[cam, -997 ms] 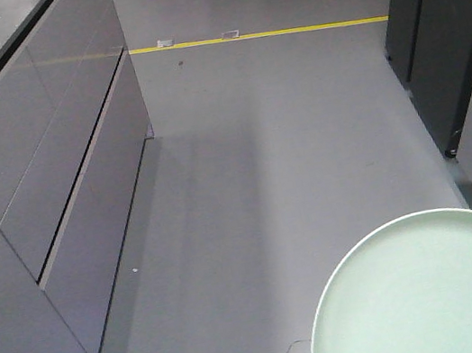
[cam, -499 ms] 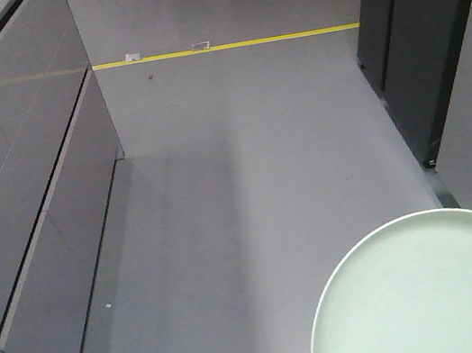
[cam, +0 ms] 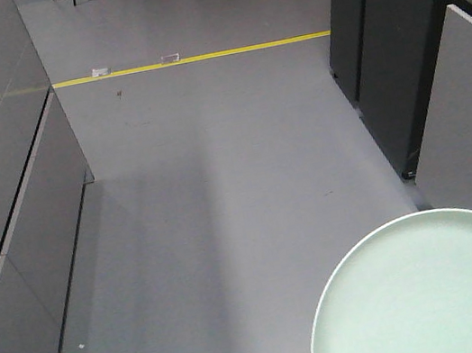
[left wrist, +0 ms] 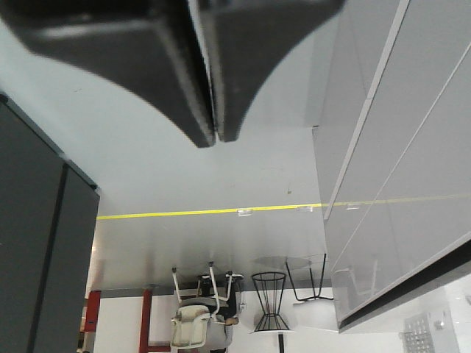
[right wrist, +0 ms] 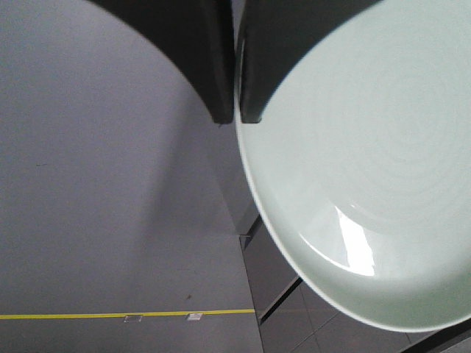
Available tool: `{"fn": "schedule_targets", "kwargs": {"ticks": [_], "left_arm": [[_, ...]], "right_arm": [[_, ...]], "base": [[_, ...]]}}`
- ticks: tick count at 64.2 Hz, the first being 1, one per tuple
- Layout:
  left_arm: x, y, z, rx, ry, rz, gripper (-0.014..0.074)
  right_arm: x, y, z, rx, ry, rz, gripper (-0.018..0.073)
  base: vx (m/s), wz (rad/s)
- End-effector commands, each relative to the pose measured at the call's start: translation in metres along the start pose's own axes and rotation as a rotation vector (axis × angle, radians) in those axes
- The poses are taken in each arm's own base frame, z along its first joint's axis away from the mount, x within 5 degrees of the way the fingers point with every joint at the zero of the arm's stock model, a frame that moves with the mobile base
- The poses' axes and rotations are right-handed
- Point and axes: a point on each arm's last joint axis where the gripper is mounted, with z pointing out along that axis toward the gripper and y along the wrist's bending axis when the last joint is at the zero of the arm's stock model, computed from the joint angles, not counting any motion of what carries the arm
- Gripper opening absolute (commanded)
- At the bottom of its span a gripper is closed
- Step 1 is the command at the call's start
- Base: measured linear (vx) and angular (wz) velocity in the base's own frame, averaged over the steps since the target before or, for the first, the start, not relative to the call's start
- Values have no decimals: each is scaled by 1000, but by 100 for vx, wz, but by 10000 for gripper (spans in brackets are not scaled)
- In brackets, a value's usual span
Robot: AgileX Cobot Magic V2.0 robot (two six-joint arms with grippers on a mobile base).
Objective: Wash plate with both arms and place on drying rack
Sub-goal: 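Drive the base along the aisle toward the sink counter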
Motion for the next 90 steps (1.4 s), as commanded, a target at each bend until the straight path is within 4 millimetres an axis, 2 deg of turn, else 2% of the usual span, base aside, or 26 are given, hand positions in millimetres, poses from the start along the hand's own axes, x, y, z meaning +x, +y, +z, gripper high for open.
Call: {"fn": "schedule_targets", "kwargs": {"ticks": [1,90], "left_arm": [[-15,-4,-3,35,-103,-3,-6],[-15,-4,-3,35,-103,-3,-6]], "right_arm": [[-14,2,-4,-6,-96,4,-1],[-14,2,-4,-6,-96,4,-1]], "base": [[20,-11],[17,-12]]}}
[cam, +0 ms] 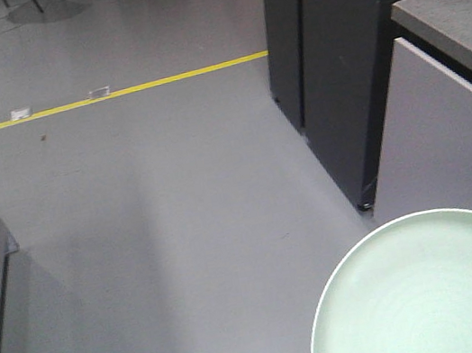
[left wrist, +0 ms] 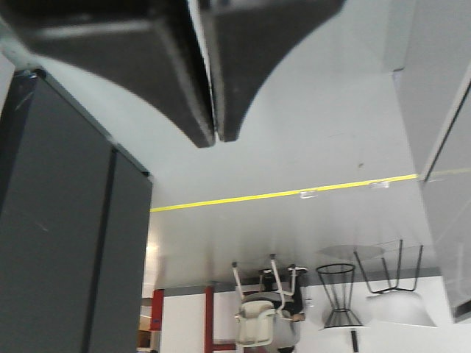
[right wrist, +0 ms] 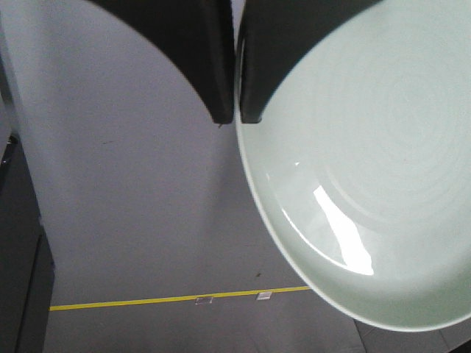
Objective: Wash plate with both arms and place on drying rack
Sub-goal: 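Drive the base along the aisle toward the sink counter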
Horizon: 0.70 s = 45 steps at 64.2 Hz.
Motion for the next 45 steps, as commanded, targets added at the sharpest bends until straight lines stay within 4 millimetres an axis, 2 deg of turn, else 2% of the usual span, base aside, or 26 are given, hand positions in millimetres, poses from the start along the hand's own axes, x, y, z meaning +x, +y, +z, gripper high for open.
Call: {"fn": "schedule_targets", "kwargs": {"ticks": [1,45], "left_arm": [[-15,-4,-3,35,-103,-3,-6],[-15,-4,-3,35,-103,-3,-6]], "right_arm": [[-14,2,-4,-6,-96,4,-1],[-14,2,-4,-6,-96,4,-1]], "base": [[12,-31],[10,-30]]}}
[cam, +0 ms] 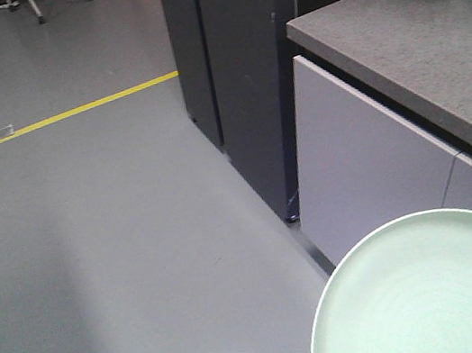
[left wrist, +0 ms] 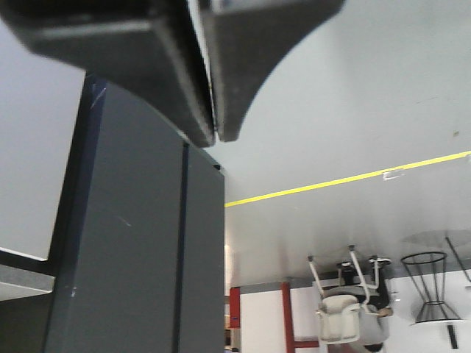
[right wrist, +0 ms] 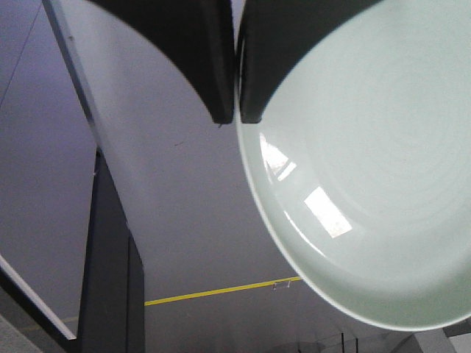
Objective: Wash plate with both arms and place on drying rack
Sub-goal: 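Drive the base along the aisle toward the sink counter, then drive the base up to the stainless steel sink and stop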
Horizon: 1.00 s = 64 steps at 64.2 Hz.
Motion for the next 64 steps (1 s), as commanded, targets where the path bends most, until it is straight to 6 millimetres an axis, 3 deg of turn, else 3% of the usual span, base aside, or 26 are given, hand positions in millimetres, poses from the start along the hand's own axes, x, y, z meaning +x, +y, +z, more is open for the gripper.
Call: {"fn": "schedule_targets", "kwargs": {"ticks": [1,64], "left_arm": [[-15,-4,-3,35,-103,-3,-6],[-15,-4,-3,35,-103,-3,-6]], "right_arm": [[-14,2,-4,-6,-96,4,-1],[-14,2,-4,-6,-96,4,-1]], "base": [[9,-27],[8,-31]]}}
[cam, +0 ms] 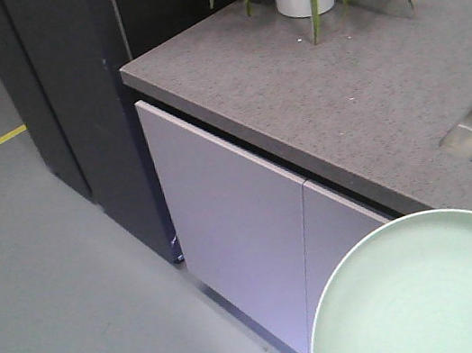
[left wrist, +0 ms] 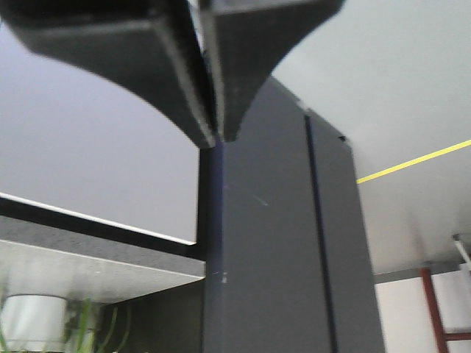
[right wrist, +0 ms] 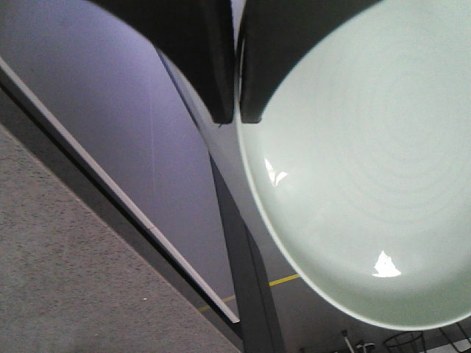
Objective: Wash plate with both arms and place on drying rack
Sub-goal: 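Drive the base up to the stainless steel sink and stop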
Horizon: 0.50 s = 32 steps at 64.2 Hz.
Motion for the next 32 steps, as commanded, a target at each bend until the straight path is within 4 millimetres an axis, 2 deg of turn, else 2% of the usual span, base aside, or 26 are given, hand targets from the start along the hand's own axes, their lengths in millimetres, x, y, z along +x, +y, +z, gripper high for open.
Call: {"fn": "schedule_targets", "kwargs": {"ticks": [1,32], "left_arm": [[-15,-4,-3,35,-103,-3,-6],[-15,-4,-3,35,-103,-3,-6]], "right_arm": [[-14,2,-4,-6,-96,4,-1],[-14,2,-4,-6,-96,4,-1]], "base": [[10,-38],[11,-43]]}}
